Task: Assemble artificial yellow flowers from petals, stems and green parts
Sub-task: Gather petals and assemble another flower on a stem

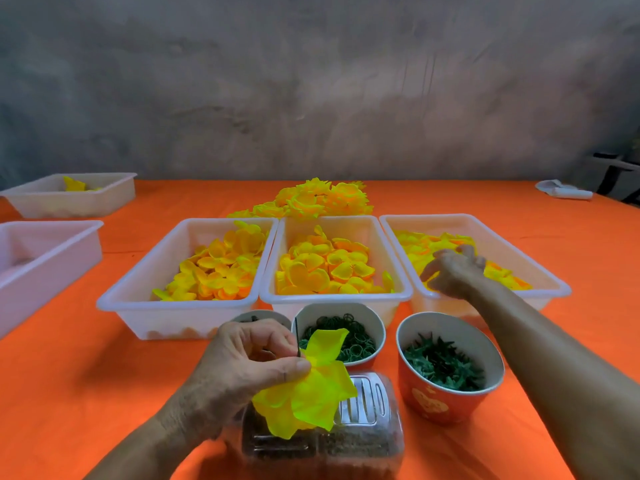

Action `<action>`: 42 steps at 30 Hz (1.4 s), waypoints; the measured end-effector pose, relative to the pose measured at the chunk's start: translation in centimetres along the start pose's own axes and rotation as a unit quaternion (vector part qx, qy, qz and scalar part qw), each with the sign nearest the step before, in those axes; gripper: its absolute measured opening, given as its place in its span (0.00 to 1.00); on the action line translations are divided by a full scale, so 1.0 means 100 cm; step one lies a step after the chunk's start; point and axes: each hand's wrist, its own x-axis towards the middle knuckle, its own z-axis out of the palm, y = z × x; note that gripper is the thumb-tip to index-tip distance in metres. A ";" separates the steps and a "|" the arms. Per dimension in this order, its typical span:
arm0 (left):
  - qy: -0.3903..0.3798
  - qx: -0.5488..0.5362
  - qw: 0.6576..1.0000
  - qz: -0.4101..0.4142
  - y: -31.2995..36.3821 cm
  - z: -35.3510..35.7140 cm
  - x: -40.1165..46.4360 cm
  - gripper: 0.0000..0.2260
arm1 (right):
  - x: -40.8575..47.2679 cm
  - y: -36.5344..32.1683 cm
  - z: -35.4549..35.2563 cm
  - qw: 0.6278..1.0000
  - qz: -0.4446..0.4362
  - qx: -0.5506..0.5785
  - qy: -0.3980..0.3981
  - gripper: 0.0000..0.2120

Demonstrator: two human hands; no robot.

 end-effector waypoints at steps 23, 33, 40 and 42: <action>-0.008 -0.005 1.000 -0.009 0.000 -0.001 0.001 0.09 | -0.009 0.014 0.001 0.777 -0.012 0.605 0.174 0.11; -0.009 0.012 1.000 0.002 0.003 -0.001 -0.001 0.11 | -0.024 0.003 -0.027 0.661 0.026 0.732 0.164 0.10; 0.000 0.019 1.000 0.005 0.001 -0.001 -0.002 0.07 | -0.060 -0.032 -0.047 0.528 0.008 0.849 -0.004 0.08; 0.000 0.019 1.000 0.005 0.001 -0.001 -0.002 0.08 | -0.075 -0.041 -0.050 0.504 -0.016 0.862 -0.050 0.05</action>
